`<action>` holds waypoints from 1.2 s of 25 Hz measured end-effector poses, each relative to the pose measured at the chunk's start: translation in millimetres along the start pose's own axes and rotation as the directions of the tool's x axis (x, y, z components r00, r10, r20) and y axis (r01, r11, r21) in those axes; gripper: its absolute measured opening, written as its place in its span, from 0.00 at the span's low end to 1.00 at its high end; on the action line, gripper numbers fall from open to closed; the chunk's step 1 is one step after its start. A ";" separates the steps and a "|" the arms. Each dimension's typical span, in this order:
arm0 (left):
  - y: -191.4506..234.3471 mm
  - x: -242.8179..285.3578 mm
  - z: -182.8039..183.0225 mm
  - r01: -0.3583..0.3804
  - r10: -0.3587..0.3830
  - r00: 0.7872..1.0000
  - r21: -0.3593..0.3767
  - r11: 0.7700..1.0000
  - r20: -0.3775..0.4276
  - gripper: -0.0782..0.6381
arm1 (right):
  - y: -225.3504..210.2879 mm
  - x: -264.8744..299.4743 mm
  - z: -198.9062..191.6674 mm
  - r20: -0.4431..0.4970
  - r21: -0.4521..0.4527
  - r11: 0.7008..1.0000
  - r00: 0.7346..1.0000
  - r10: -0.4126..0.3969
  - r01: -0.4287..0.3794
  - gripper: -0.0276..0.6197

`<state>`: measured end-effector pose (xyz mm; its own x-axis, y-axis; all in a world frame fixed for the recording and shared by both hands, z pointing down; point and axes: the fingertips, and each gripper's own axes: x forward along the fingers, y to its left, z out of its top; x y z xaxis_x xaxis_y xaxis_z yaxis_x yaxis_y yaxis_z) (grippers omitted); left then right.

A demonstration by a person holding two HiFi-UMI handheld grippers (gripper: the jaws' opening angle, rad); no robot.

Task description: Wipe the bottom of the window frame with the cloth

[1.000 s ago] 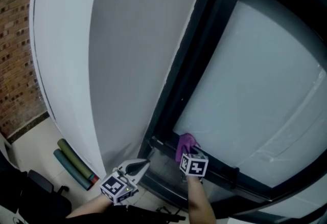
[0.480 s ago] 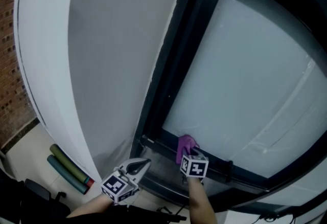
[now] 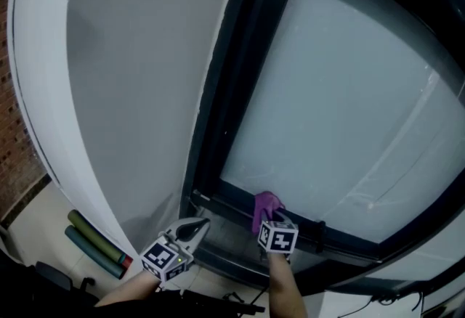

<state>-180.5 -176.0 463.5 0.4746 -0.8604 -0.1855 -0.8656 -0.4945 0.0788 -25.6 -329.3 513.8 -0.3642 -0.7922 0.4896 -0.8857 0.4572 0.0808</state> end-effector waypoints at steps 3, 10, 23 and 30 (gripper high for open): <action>-6.8 7.6 6.7 0.016 -0.016 1.000 -0.027 0.999 -0.013 0.11 | -11.4 -4.9 -4.0 0.005 0.019 1.000 1.000 -0.018 0.018 0.16; -15.1 17.3 1.0 0.060 -0.061 0.998 -0.033 0.998 -0.034 0.11 | -40.1 -18.0 -16.8 0.009 0.069 0.995 0.997 -0.074 0.074 0.16; -23.8 27.6 -8.3 0.101 -0.102 0.993 -0.017 0.995 -0.062 0.11 | -76.2 -36.9 -31.5 0.022 0.150 0.978 0.989 -0.147 0.142 0.16; -27.4 36.4 -10.9 0.136 -0.137 0.989 -0.019 0.991 -0.063 0.11 | -97.9 -48.3 -39.7 0.041 0.213 0.956 0.976 -0.215 0.201 0.16</action>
<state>-137.8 -195.2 465.2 0.5975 -0.7908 -0.1327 -0.7900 -0.6089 0.0717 90.2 -319.7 516.7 -0.1772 -0.8879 0.4245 -0.9814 0.1916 -0.0089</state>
